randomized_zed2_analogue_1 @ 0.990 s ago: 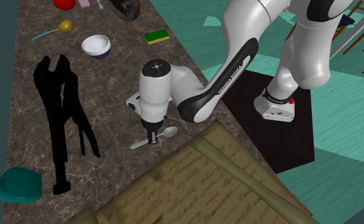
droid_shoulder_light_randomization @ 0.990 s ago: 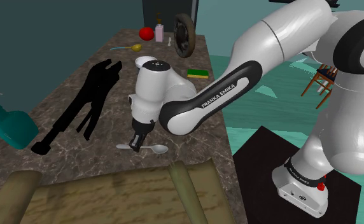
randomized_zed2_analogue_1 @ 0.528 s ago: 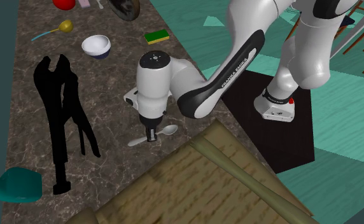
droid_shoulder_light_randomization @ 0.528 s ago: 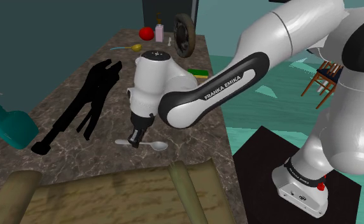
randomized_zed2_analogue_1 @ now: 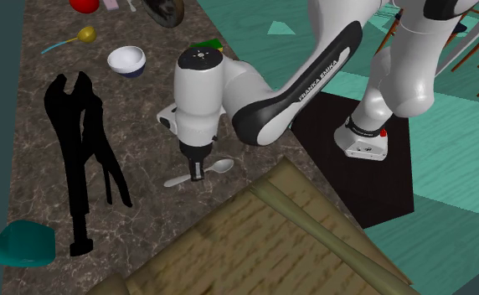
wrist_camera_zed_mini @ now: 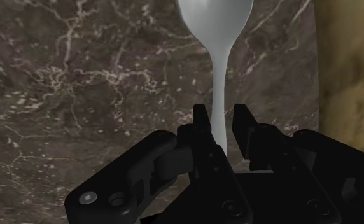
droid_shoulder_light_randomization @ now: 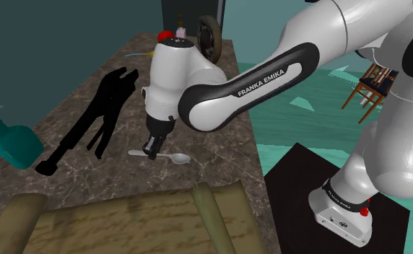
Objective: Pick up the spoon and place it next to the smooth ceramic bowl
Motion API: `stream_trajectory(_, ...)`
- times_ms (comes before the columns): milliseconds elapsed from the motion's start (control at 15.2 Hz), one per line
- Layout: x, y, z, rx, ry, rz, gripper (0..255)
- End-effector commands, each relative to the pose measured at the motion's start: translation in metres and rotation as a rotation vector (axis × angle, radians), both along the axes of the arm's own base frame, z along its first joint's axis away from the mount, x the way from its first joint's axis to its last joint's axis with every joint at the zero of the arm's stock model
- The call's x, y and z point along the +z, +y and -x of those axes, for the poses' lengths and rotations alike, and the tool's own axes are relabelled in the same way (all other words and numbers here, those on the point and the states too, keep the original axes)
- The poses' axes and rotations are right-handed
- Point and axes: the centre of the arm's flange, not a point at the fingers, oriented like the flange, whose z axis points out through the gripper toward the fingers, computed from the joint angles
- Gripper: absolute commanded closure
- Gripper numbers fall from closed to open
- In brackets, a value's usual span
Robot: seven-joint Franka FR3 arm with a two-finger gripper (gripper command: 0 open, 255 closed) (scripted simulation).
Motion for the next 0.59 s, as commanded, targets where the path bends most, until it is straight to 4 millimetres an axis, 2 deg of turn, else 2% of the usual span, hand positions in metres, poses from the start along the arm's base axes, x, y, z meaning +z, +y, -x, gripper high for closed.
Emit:
stream_trajectory(0, 0.011, 0.0, 0.0, 0.0, 0.0, 0.0, 255)
stream_trajectory(528, 0.053, 0.0, 0.0, 0.0, 0.0, 0.0, 255)
